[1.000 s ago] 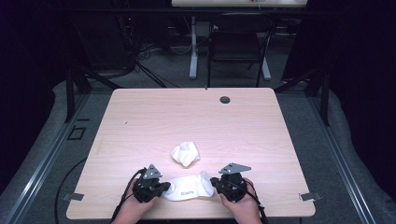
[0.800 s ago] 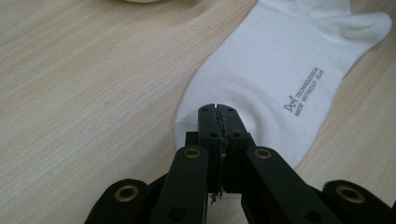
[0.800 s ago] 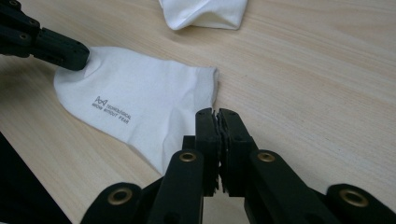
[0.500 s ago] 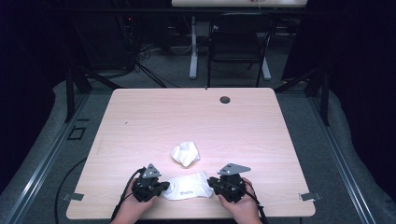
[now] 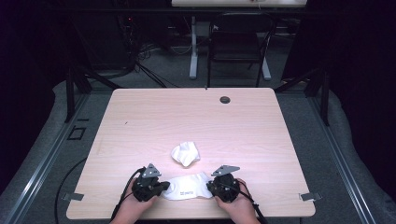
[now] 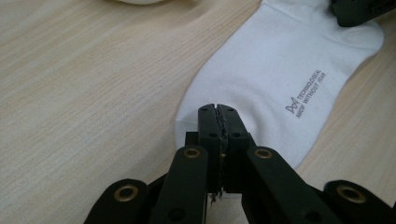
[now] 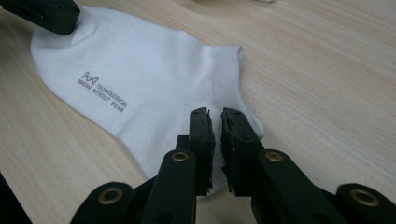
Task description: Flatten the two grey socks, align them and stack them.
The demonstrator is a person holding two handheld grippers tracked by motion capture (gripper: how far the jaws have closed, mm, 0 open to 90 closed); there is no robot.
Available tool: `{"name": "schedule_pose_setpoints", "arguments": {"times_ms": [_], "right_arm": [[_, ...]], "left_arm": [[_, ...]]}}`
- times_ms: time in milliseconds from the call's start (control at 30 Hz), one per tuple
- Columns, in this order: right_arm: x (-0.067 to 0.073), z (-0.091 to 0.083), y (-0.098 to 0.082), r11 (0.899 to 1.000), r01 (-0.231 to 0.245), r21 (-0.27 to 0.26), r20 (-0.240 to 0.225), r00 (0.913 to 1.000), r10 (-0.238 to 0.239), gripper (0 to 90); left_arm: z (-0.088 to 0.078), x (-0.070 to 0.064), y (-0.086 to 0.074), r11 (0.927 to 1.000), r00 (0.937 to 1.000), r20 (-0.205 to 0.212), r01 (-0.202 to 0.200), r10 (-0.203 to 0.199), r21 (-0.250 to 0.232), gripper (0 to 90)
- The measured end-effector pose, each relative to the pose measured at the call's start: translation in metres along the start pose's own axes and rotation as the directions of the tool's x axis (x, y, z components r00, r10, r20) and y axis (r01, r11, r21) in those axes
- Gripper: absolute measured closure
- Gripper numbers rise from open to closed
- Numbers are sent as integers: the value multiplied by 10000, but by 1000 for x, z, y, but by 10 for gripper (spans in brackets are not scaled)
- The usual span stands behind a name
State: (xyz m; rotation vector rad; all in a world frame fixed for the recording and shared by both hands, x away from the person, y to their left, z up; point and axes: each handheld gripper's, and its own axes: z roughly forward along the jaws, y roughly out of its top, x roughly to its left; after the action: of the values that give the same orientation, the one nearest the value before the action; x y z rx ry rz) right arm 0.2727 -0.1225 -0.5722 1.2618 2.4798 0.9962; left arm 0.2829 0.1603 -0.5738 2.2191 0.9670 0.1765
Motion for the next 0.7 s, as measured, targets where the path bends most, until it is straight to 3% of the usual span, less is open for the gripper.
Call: {"name": "schedule_pose_setpoints", "arguments": {"times_ms": [267,300,367,500,533,600,700], "right_arm": [[0,-6,-3,9993,-147,335,-194,9997,154,850],[1,-7,-2,9979,-103,641,-281,9995,122,849],[3,-8,-2,9972,1,750,-260,9997,18,835],[7,-10,-1,9993,111,369,-284,9995,-101,829],[8,-11,2,10000,-1,-72,-280,9996,-1,829],[8,-10,4,9994,35,-334,-351,9994,-47,827],[9,-8,5,9991,75,-408,-335,9994,-89,826]], "left_arm": [[1,0,0,9999,10000,-65,-21,20,-117,882],[1,0,0,9999,10000,-61,-17,16,-122,877],[1,1,0,9999,10000,-13,-70,70,-120,870],[1,1,1,9999,10000,10,-86,86,-111,870],[2,0,1,9999,10000,12,-83,83,-122,870],[2,0,1,9999,10000,46,-86,86,-131,870],[2,0,1,9999,9999,30,-108,108,-121,871]]}}
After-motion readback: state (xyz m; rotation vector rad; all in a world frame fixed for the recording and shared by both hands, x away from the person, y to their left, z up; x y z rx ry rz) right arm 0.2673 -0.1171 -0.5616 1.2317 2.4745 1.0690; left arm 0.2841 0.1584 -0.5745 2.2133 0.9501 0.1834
